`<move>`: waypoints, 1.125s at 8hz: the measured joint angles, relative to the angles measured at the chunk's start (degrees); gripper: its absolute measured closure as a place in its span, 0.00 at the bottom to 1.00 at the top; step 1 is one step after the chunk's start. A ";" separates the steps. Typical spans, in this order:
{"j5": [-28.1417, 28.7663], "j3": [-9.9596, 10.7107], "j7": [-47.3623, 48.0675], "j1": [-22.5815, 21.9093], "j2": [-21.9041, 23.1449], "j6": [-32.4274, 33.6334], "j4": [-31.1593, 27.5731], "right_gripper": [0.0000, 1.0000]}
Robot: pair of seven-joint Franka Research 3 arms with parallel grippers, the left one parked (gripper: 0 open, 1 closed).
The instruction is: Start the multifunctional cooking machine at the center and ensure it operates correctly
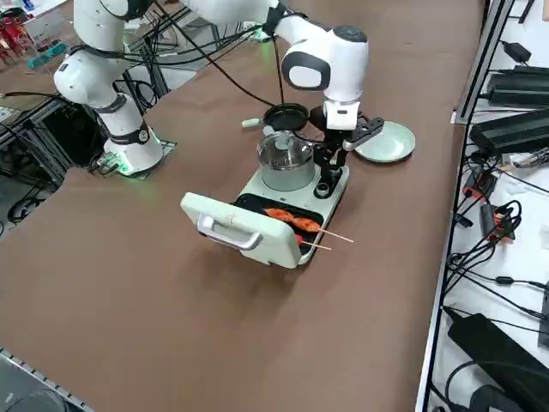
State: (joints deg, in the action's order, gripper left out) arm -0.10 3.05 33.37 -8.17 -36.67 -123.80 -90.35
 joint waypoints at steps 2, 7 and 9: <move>0.27 -0.01 0.00 0.00 -0.45 -0.69 0.00 0.31; 0.55 -0.16 0.00 -0.05 -0.73 -0.98 0.00 0.40; 1.04 -0.25 0.00 -0.06 -0.92 -1.00 0.00 0.44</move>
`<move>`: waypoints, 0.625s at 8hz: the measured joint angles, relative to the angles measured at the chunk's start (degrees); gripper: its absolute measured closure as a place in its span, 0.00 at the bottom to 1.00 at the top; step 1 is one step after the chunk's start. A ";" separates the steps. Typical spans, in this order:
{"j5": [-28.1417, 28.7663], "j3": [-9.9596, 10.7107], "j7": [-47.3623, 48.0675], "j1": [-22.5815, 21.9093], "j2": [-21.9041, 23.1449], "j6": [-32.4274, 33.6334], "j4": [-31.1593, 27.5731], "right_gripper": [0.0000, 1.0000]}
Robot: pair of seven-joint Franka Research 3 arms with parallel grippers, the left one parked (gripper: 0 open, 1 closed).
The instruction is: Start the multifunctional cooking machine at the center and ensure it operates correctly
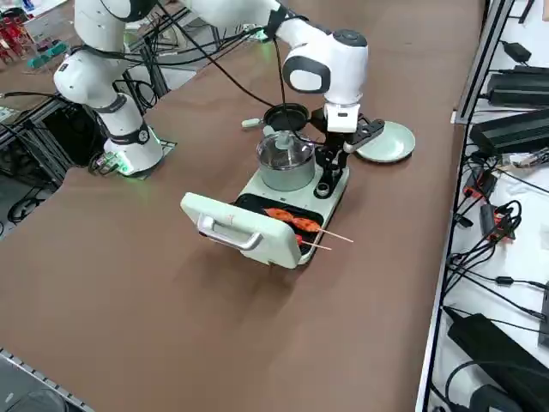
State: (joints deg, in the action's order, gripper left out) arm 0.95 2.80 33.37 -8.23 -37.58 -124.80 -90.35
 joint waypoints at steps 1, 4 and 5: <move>0.22 -0.07 0.00 0.00 -0.14 -0.17 0.02 0.48; 0.27 -0.07 -1.37 -0.02 -0.11 -0.13 0.08 0.57; 0.28 -0.07 -3.06 -0.02 -0.12 -0.08 0.14 0.57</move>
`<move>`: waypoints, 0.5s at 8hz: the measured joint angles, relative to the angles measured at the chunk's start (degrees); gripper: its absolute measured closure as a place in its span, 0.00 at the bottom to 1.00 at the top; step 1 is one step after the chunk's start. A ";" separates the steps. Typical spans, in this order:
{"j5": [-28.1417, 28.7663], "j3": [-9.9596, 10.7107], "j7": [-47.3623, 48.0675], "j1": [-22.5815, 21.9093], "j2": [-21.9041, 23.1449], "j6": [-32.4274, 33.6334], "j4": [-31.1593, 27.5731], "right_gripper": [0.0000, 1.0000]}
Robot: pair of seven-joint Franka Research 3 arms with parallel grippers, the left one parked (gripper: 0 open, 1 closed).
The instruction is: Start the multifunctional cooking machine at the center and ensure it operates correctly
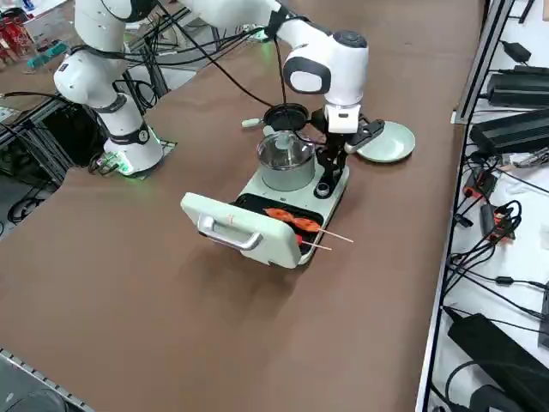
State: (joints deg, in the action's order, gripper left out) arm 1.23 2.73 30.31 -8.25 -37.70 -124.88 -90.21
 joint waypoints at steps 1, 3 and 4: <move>0.00 0.00 -2.09 0.00 -0.01 0.09 0.06 0.57; 0.09 -0.03 -9.89 -0.02 -0.34 1.71 1.06 0.57; 0.43 -0.05 -14.81 -0.01 -0.47 3.61 1.97 0.57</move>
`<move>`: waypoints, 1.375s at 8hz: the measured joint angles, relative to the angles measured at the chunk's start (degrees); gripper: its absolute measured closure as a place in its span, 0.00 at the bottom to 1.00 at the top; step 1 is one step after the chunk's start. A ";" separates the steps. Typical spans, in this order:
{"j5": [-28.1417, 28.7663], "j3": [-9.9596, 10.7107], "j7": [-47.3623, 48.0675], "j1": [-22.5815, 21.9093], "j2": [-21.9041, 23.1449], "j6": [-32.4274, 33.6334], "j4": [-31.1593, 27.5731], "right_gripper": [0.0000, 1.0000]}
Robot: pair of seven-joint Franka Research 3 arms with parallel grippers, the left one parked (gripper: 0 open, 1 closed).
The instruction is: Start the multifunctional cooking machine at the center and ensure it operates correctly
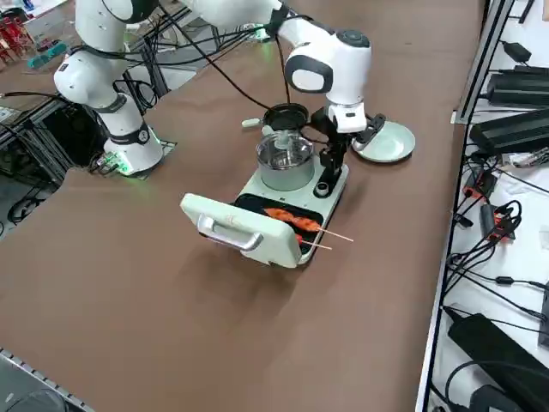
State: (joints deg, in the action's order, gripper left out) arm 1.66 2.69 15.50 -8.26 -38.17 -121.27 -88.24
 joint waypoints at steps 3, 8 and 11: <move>0.47 0.15 -16.63 0.58 0.03 2.77 1.61 0.57; 0.51 0.31 -21.54 0.68 -0.22 2.66 1.62 0.57; -0.22 0.18 -22.34 0.48 -0.88 2.03 1.64 0.57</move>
State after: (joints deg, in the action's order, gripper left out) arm 1.44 2.87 -6.84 -7.78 -39.05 -119.24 -86.61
